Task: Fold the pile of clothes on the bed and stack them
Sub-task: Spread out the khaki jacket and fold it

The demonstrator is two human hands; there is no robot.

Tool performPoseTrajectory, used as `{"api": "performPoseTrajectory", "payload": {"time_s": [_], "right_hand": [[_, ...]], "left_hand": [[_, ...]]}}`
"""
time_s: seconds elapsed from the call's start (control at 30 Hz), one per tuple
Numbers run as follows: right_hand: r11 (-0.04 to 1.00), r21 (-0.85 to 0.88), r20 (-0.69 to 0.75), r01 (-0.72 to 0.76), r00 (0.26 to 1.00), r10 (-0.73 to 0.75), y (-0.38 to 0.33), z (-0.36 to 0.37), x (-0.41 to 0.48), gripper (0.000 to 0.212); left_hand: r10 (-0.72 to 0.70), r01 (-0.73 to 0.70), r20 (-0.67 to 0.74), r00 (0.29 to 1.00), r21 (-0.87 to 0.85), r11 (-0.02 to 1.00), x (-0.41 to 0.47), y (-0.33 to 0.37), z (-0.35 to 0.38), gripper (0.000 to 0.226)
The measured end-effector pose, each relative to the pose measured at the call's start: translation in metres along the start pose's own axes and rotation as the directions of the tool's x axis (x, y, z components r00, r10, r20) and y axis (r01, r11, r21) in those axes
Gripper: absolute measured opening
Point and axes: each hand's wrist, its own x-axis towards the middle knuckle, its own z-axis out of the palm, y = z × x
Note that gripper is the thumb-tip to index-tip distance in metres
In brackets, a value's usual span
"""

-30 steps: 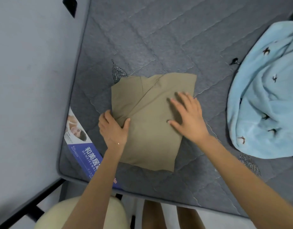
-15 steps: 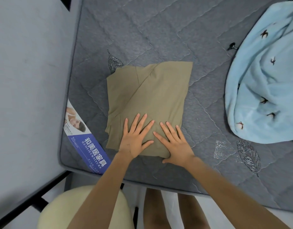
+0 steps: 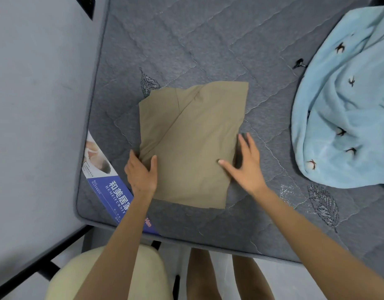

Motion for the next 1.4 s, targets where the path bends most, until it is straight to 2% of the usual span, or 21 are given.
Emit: {"api": "performPoseTrajectory", "payload": {"time_s": [0.07, 0.13, 0.2, 0.23, 0.3, 0.37, 0.43, 0.53, 0.6, 0.63, 0.7, 0.77, 0.8, 0.87, 0.93, 1.0, 1.07, 1.17, 1.23, 1.33, 1.4], "right_hand": [[0.964, 0.189, -0.019, -0.185, 0.981, 0.192, -0.005, 0.006, 0.015, 0.093], [0.869, 0.395, 0.033, -0.297, 0.95, 0.31, -0.018, 0.008, 0.03, 0.086], [0.832, 0.475, -0.001, -0.287, 0.945, 0.327, -0.028, 0.003, 0.05, 0.079], [0.851, 0.459, -0.059, -0.254, 0.947, 0.315, -0.033, -0.001, 0.062, 0.086], [0.941, 0.289, -0.158, -0.175, 0.961, 0.228, -0.042, -0.012, 0.087, 0.107], [0.997, 0.008, -0.147, -0.082, 0.986, 0.083, -0.056, -0.02, 0.108, 0.112], [0.969, -0.243, -0.023, 0.031, 0.999, -0.037, -0.074, -0.023, 0.126, 0.113], [0.853, -0.491, 0.189, 0.179, 0.977, -0.097, -0.089, -0.015, 0.15, 0.113], [0.769, -0.581, 0.308, 0.265, 0.947, -0.093, -0.097, -0.007, 0.163, 0.113], [0.749, -0.595, 0.358, 0.293, 0.93, -0.079, -0.103, -0.004, 0.168, 0.114], [0.747, -0.585, 0.435, 0.317, 0.899, -0.041, -0.11, 0.001, 0.174, 0.117], [0.755, -0.584, 0.459, 0.299, 0.889, 0.003, -0.117, 0.002, 0.174, 0.116], [0.766, -0.578, 0.457, 0.281, 0.889, 0.019, -0.12, 0.002, 0.171, 0.11], [0.81, -0.536, 0.499, 0.238, 0.863, 0.077, -0.126, -0.001, 0.161, 0.089], [0.875, -0.462, 0.595, 0.147, 0.783, 0.183, -0.131, -0.005, 0.15, 0.072], [0.937, -0.35, 0.675, 0.003, 0.695, 0.25, -0.132, -0.012, 0.138, 0.06], [0.964, -0.226, 0.689, -0.14, 0.676, 0.259, -0.131, -0.023, 0.123, 0.049], [0.963, -0.068, 0.663, -0.26, 0.709, 0.239, -0.128, -0.036, 0.089, 0.042], [0.954, 0.038, 0.604, -0.298, 0.767, 0.216, -0.125, -0.036, 0.061, 0.035], [0.944, 0.182, 0.393, -0.274, 0.901, 0.186, -0.123, -0.018, 0.01, 0.027], [0.932, 0.246, 0.257, -0.265, 0.945, 0.2, -0.126, 0.003, -0.027, 0.023]], "left_hand": [[-0.097, 0.101, 0.048, 0.994, -0.107, 0.989, 0.004, 0.007, -0.003, 0.066], [-0.203, 0.229, 0.134, 0.97, -0.219, 0.949, 0.006, 0.018, -0.007, 0.062], [-0.284, 0.326, 0.206, 0.936, -0.209, 0.922, 0.012, 0.022, -0.013, 0.068], [-0.328, 0.372, 0.224, 0.918, -0.197, 0.907, 0.016, 0.021, -0.016, 0.073], [-0.407, 0.446, 0.213, 0.888, -0.194, 0.874, 0.019, 0.012, -0.022, 0.078], [-0.449, 0.471, 0.151, 0.881, -0.179, 0.864, 0.01, -0.002, -0.024, 0.075], [-0.465, 0.477, 0.109, 0.879, -0.184, 0.859, -0.011, -0.013, -0.023, 0.073], [-0.461, 0.465, 0.09, 0.883, -0.304, 0.831, -0.041, -0.021, -0.014, 0.077], [-0.482, 0.484, 0.133, 0.866, -0.465, 0.741, -0.059, -0.022, -0.004, 0.073], [-0.529, 0.538, 0.181, 0.829, -0.512, 0.67, -0.067, -0.021, 0.002, 0.075], [-0.614, 0.656, 0.318, 0.723, -0.593, 0.466, -0.08, -0.015, 0.016, 0.07], [-0.613, 0.704, 0.47, 0.635, -0.678, 0.21, -0.088, -0.003, 0.027, 0.041], [-0.597, 0.707, 0.519, 0.612, -0.698, 0.118, -0.09, 0.006, 0.03, 0.036], [-0.561, 0.701, 0.575, 0.596, -0.714, 0.012, -0.093, 0.021, 0.034, 0.03], [-0.542, 0.665, 0.532, 0.651, -0.744, 0.067, -0.096, 0.031, 0.036, 0.025], [-0.548, 0.59, 0.397, 0.736, -0.773, 0.232, -0.099, 0.031, 0.034, 0.025], [-0.51, 0.521, 0.296, 0.808, -0.764, 0.381, -0.098, 0.026, 0.019, 0.031], [-0.443, 0.472, 0.246, 0.862, -0.708, 0.524, -0.091, 0.01, -0.02, 0.039], [-0.427, 0.467, 0.239, 0.872, -0.665, 0.582, -0.082, -0.003, -0.049, 0.044], [-0.359, 0.411, 0.212, 0.909, -0.603, 0.684, -0.067, -0.019, -0.089, 0.037], [-0.301, 0.366, 0.21, 0.93, -0.569, 0.736, -0.055, -0.028, -0.11, 0.034]]}}
